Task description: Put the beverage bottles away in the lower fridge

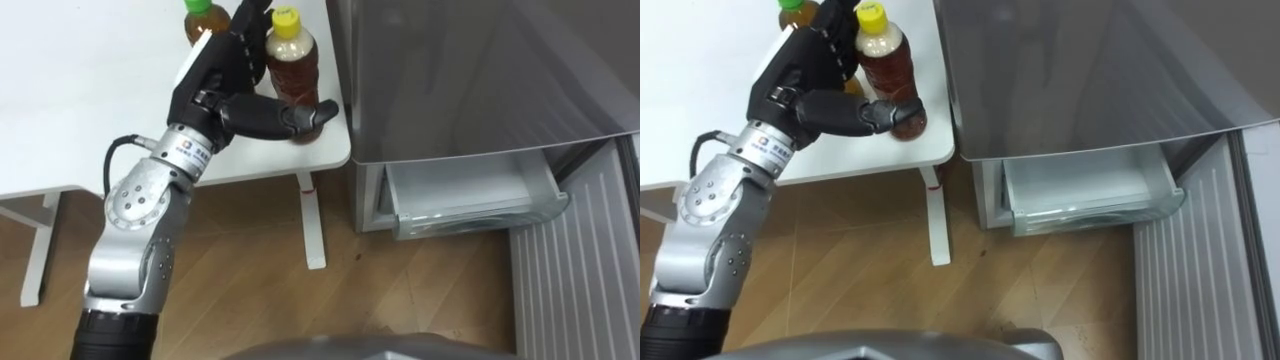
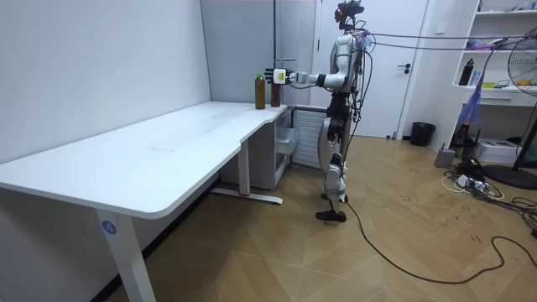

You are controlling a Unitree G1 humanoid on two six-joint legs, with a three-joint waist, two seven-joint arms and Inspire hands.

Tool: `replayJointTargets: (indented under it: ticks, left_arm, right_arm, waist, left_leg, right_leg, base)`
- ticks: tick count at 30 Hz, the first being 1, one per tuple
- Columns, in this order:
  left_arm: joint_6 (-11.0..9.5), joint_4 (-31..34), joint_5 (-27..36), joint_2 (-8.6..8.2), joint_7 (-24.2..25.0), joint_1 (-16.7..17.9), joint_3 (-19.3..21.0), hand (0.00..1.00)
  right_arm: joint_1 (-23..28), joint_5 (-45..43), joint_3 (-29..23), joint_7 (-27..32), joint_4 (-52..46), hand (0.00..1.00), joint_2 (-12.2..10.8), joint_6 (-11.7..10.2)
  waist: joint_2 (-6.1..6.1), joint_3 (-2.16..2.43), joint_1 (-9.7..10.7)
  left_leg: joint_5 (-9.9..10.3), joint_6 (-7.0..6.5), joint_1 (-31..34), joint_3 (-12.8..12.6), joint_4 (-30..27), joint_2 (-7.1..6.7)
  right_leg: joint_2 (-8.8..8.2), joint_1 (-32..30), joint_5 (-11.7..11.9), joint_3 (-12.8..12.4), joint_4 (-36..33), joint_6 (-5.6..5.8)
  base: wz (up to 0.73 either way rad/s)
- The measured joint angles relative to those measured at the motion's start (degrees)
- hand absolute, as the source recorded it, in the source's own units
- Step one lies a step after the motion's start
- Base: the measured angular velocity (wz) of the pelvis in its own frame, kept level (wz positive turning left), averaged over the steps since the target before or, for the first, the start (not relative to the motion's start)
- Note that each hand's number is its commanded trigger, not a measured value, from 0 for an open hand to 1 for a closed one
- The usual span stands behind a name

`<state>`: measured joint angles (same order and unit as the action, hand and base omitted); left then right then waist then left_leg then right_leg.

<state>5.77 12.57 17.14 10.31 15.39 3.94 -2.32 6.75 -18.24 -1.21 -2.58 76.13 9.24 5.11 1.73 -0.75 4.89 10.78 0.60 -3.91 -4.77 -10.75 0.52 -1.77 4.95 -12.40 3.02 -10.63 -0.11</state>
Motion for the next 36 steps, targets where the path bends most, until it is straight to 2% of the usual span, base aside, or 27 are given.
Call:
replayJointTargets:
  ticks: [8,15,20,28,33,36]
  left_arm:
    - [0.2,-5.7,0.8,-0.17,-1.9,-0.8,0.0,0.00]
    - [0.2,-6.8,1.4,-0.17,-2.3,-1.3,0.2,0.00]
    - [0.2,-7.0,1.4,-0.17,-2.1,-1.4,1.8,0.00]
    - [0.2,-7.5,1.4,-0.17,-2.1,-1.7,2.1,0.00]
    - [0.9,-10.6,1.4,-0.17,-2.5,-3.4,2.2,0.00]
    - [1.3,-11.1,1.5,-0.17,-2.5,-5.4,2.2,0.00]
  right_arm:
    - [-0.5,-0.1,-0.1,1.1,-0.2,0.00,-0.1,1.3]
    - [-0.2,-0.3,-0.1,1.1,-1.1,0.00,-0.1,2.0]
    - [0.2,-0.3,-0.1,1.1,-2.4,0.00,-0.2,2.2]
    - [0.2,-0.3,-0.1,1.1,-2.4,0.00,-0.4,2.5]
    - [0.7,-0.3,-0.1,1.1,-3.1,0.00,-0.6,3.1]
    - [0.8,-0.4,-0.1,0.6,-3.3,0.00,-0.7,3.8]
  waist:
    - [0.02,0.02,0.2]
    - [0.00,0.03,0.3]
    - [-0.11,0.01,1.5]
    - [-0.49,-0.04,1.9]
    - [-0.48,-0.01,2.6]
    - [-0.22,0.16,2.7]
  left_leg:
    - [0.0,0.00,-0.2,0.0,0.3,-0.01]
    - [0.0,0.00,-0.3,0.0,0.3,0.00]
    - [0.0,0.00,-0.8,0.0,0.4,-0.01]
    - [0.0,0.00,-0.8,0.0,0.3,-0.01]
    - [0.0,0.00,-0.5,0.0,-0.1,-0.01]
    - [0.0,0.00,-0.3,0.0,-0.1,0.01]
  right_leg:
    - [0.04,0.0,0.0,-0.2,0.1,0.00]
    - [0.07,0.1,0.0,-0.4,0.0,0.00]
    - [0.06,0.6,0.0,-0.5,-0.1,-0.01]
    - [0.07,0.6,0.0,-0.7,-0.1,0.00]
    - [0.13,0.5,0.0,-0.8,-0.1,0.00]
    - [0.23,0.1,0.0,-1.2,-0.2,0.00]
  base:
    - [-0.01]
    - [0.00]
    - [0.00]
    - [0.00]
    - [0.01]
    - [-0.01]
